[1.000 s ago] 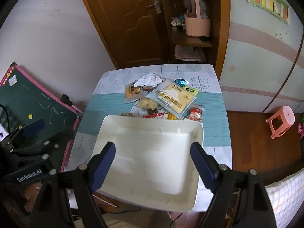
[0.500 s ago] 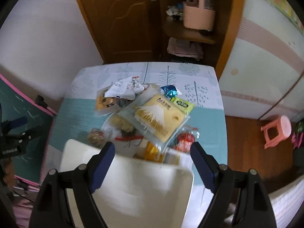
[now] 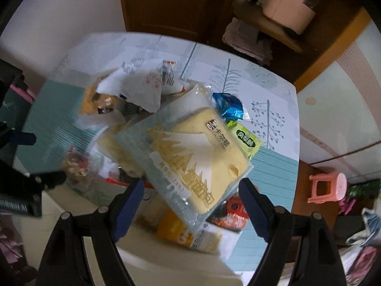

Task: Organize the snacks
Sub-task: 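Grasp the clear nut bag with the left gripper while the right grasps the bread bag, then lower the nut bag into the tray with the left gripper while the right lowers the bread bag beside it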

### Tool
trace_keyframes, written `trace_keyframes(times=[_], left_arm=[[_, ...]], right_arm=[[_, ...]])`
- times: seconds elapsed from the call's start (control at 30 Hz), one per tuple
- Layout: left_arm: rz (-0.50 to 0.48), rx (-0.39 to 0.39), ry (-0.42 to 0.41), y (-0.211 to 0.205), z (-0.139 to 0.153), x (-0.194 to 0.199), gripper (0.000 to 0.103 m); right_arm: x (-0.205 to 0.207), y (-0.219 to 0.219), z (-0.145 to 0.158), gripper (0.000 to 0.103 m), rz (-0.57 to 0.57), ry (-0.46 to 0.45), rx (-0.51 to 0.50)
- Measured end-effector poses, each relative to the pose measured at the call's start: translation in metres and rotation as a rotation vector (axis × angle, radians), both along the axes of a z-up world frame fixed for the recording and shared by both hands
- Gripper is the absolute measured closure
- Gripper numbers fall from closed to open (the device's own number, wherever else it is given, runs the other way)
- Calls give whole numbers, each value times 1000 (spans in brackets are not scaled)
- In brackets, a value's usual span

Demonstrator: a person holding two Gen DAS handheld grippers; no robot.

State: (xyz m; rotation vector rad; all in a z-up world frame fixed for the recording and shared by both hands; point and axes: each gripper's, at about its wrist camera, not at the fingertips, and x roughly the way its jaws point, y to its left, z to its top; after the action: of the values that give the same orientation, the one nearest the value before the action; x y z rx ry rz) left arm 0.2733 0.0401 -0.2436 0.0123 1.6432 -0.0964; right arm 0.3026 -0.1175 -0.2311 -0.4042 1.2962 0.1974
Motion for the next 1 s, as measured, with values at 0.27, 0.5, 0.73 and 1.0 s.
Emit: trace_keyframes(times=[0.27, 0.5, 0.73, 1.0], left_arm=[[21, 23, 66, -19, -39, 5, 5], [106, -84, 145, -13, -70, 3, 52], [118, -99, 21, -8, -62, -6, 93], [75, -116, -262, -14, 4, -31, 93]], right_arm=[[6, 22, -31, 21, 89, 16, -123], [7, 25, -56, 48, 119, 33, -210], [4, 15, -35, 78, 96, -38, -173], [-11, -13, 32, 84, -7, -144, 20]])
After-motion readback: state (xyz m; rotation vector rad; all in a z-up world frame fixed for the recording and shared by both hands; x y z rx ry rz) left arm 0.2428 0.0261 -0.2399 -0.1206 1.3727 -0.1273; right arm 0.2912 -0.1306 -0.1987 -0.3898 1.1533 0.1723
